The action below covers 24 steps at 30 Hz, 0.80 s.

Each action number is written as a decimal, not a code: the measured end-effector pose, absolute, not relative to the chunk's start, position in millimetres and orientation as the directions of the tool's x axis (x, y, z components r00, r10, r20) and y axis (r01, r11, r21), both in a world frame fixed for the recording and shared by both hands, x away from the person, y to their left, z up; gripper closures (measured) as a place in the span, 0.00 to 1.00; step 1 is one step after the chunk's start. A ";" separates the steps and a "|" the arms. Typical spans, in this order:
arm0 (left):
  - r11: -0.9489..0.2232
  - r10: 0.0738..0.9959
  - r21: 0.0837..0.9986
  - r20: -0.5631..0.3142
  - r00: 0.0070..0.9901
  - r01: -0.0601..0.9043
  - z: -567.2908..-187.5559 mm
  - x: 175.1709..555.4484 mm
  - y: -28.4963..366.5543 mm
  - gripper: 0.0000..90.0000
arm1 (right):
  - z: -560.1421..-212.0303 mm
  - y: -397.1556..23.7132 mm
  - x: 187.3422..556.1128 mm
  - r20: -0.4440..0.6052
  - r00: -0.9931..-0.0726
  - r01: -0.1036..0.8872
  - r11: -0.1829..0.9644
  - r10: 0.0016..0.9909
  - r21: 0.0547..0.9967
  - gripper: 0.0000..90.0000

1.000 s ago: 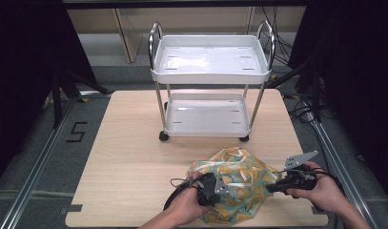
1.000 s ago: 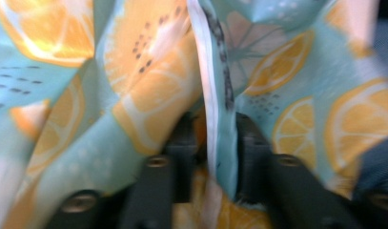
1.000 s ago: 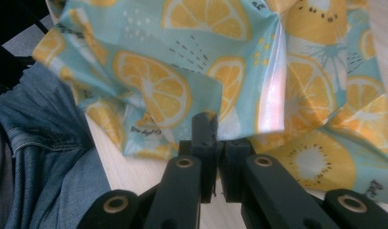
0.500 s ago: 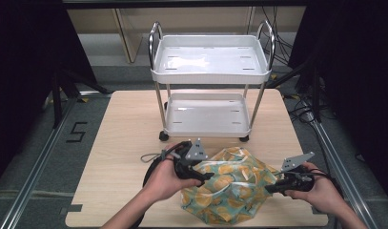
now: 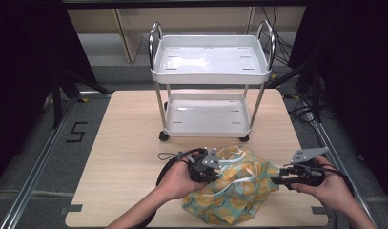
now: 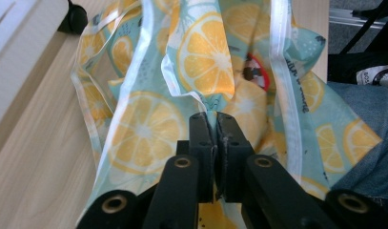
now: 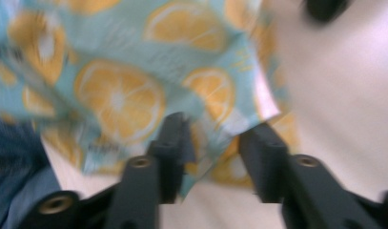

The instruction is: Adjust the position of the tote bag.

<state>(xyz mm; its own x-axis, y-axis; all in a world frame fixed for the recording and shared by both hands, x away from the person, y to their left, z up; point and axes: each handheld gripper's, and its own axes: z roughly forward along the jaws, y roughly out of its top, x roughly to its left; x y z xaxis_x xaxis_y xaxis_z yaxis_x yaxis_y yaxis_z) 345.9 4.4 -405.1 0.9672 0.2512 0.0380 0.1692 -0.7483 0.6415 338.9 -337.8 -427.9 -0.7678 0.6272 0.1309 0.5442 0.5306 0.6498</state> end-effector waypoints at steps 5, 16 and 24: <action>-0.752 0.259 0.635 0.040 0.965 0.175 -405.7 342.2 4.0 0.97 | -399.6 -342.6 341.7 0.084 -0.754 0.494 0.478 0.652 0.726 0.60; -0.782 0.157 0.618 0.068 0.985 0.082 -408.2 314.0 -14.4 0.97 | -383.3 -296.8 346.5 0.179 -0.812 0.481 0.464 0.555 0.744 0.59; -0.804 0.116 0.589 0.019 0.993 0.083 -429.3 301.8 -11.8 0.96 | -434.3 -289.7 323.5 0.216 -0.838 0.534 0.672 0.500 0.514 0.69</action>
<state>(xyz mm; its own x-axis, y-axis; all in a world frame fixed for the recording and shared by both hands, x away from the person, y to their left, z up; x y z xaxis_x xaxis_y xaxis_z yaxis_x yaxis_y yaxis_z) 301.8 -11.8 -429.3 0.9930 0.1162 0.0194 0.0826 -0.8039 0.5889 323.5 -289.7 -434.3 -0.8384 0.5003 0.2164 0.5335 0.6716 0.5141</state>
